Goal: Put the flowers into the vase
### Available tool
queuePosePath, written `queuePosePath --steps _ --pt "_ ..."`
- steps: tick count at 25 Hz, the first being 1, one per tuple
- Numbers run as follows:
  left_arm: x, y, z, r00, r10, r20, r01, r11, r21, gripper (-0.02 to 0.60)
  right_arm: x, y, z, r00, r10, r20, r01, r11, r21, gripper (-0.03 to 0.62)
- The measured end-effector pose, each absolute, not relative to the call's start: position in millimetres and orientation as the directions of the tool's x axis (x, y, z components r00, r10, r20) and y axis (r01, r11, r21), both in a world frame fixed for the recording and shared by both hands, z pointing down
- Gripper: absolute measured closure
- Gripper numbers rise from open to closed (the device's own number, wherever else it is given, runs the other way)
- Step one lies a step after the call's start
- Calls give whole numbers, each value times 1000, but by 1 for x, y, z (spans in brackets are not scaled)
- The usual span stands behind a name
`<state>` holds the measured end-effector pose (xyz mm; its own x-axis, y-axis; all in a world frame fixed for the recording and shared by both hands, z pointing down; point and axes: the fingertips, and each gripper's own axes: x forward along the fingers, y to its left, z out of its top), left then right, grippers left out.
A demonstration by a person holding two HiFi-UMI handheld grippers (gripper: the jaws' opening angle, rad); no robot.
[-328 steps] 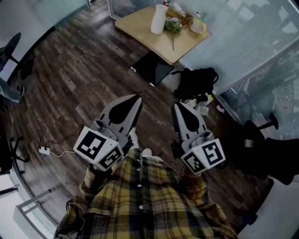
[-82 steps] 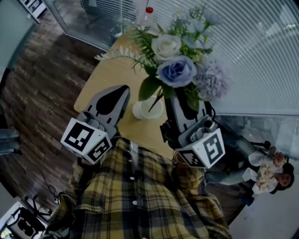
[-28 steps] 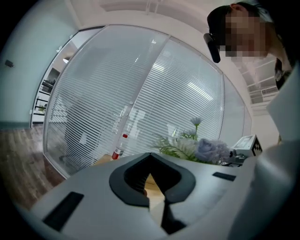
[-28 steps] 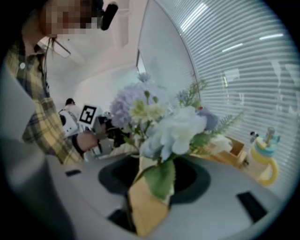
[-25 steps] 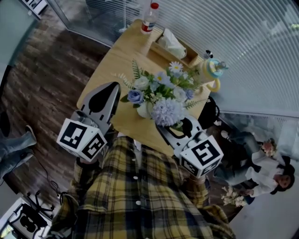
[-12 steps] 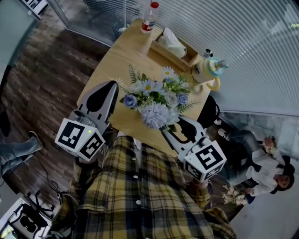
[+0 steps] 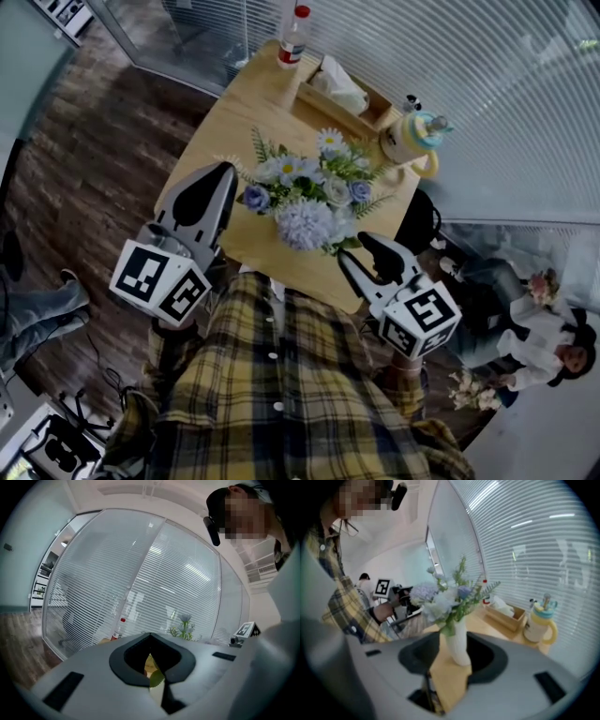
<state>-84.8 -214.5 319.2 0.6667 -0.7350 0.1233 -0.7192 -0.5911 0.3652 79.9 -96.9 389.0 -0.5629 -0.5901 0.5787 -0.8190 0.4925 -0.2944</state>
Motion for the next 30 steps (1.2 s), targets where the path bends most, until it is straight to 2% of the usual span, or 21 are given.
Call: queuePosePath --steps 8,14,23,30 --pt "-70 -210 299 691 -717 99 -702 -631 330 572 124 -102 375 -472 -693 545 -881 401 -253 416" --pt "-63 -208 283 705 -704 83 -691 -656 305 572 139 -112 350 -439 -767 467 -898 374 -230 422" --pt "-52 -207 263 720 -690 69 -677 -677 289 572 130 -142 294 -447 -852 272 -894 412 -178 555" --pt "-36 -202 259 745 -663 66 -652 -704 282 572 89 -169 256 -513 -843 163 -858 498 -122 580"
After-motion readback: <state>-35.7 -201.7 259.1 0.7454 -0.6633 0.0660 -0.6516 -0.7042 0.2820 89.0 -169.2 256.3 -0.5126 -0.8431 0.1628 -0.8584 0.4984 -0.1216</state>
